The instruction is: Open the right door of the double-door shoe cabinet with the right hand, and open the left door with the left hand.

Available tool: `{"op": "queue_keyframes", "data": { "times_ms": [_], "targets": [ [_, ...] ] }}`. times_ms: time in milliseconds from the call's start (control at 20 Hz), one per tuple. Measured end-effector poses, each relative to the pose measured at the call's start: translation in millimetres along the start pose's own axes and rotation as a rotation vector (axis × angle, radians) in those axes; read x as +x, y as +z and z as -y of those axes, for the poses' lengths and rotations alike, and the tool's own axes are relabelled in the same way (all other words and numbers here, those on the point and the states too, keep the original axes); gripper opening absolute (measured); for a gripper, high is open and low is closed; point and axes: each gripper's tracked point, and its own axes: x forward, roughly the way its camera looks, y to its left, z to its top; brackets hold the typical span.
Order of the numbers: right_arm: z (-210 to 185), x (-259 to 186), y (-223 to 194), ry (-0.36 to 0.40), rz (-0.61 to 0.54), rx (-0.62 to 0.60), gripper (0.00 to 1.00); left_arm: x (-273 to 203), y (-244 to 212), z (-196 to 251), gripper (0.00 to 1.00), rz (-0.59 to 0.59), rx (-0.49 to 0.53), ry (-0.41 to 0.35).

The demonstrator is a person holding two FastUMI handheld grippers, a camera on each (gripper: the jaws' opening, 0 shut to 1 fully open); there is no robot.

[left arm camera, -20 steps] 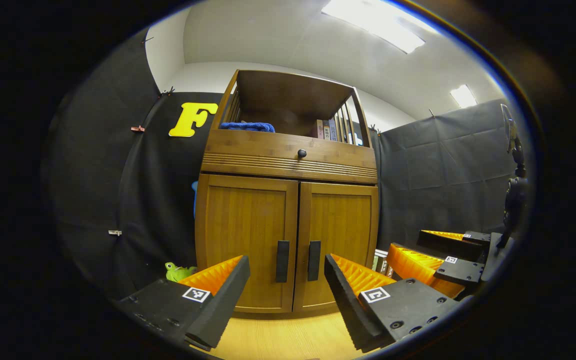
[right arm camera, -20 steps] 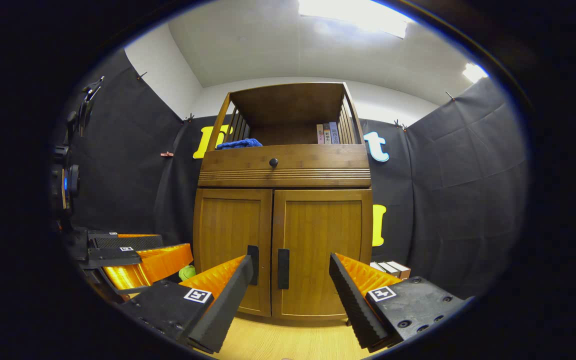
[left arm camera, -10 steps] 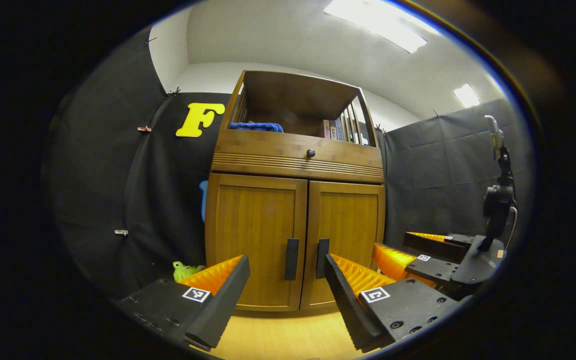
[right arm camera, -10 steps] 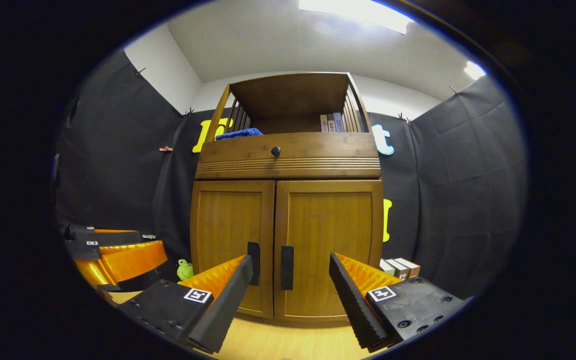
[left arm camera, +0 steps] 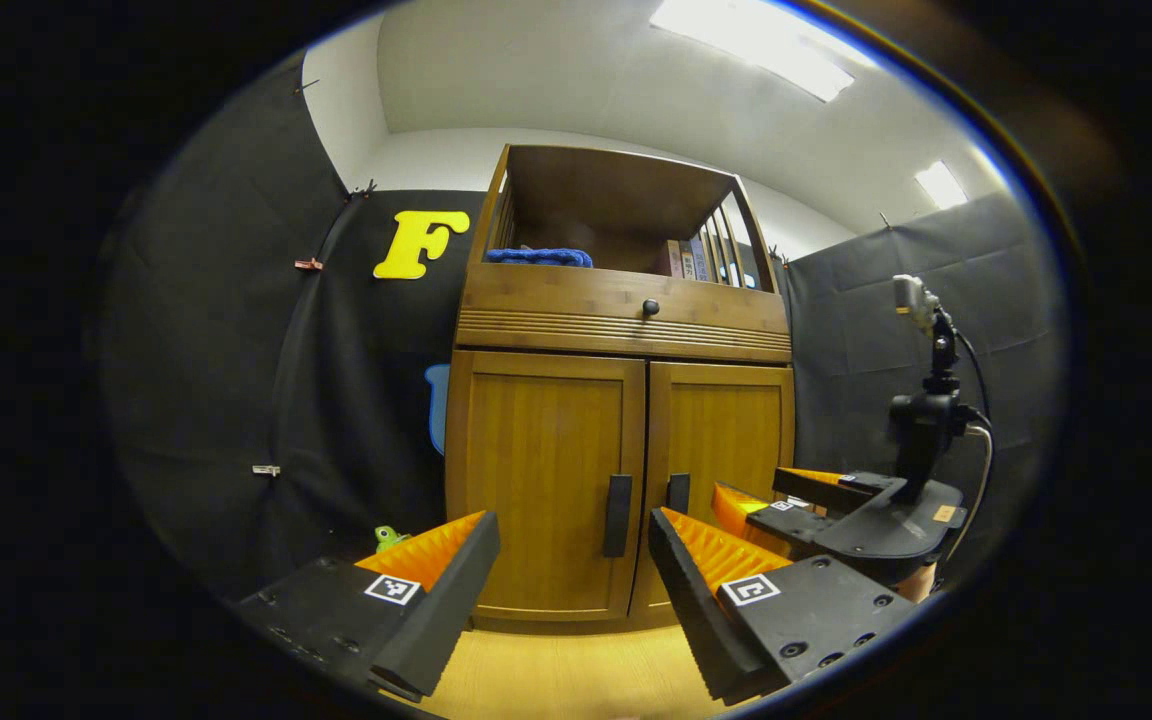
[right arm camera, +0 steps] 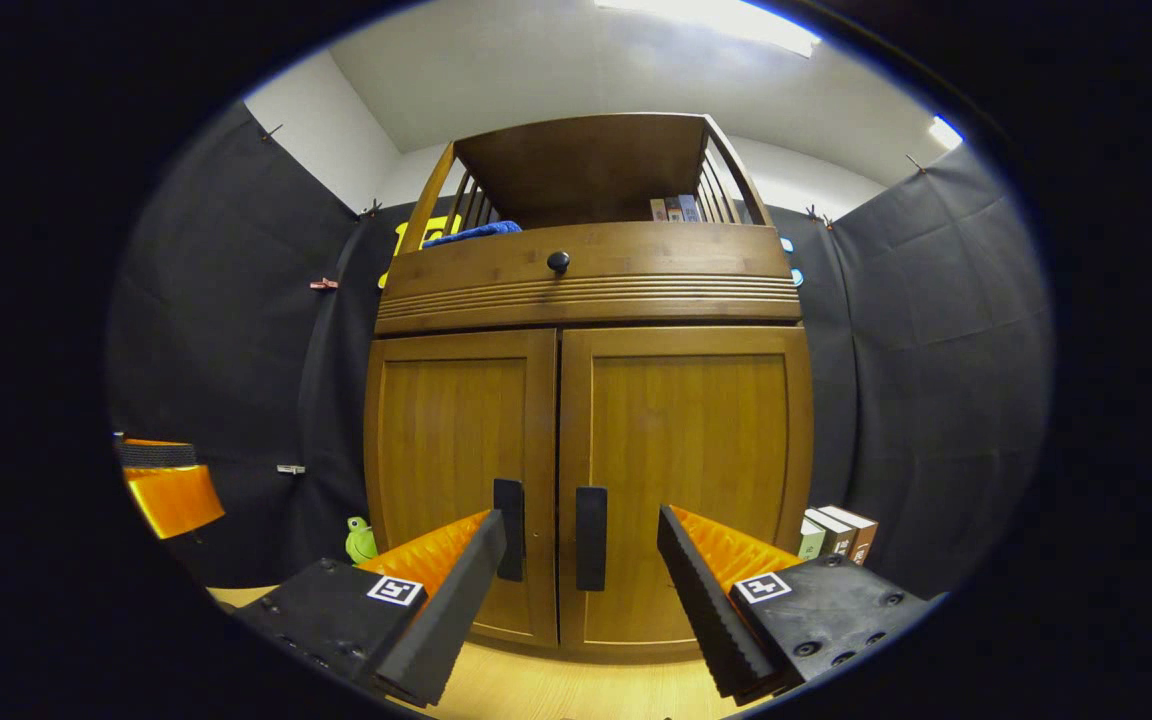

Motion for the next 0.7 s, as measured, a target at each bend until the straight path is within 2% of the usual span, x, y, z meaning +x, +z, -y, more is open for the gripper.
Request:
{"op": "queue_keyframes", "data": {
  "times_ms": [500, 550, 650, 700],
  "targets": [
    [8, 88, -55, -0.052, -0.051, 0.025, 0.99, 5, -11, -38, 0.94, -0.025, 0.011, 0.077],
    [7, 94, -59, -0.055, -0.052, 0.029, 0.94, 7, -11, -42, 0.93, -0.026, 0.011, 0.084],
    [10, 104, -65, -0.066, -0.054, 0.032, 0.93, 7, -15, -43, 0.94, -0.033, 0.008, 0.093],
    [11, 107, -68, -0.073, -0.059, 0.033, 0.87, 7, -15, -43, 0.93, -0.037, 0.006, 0.097]
  ]
}}
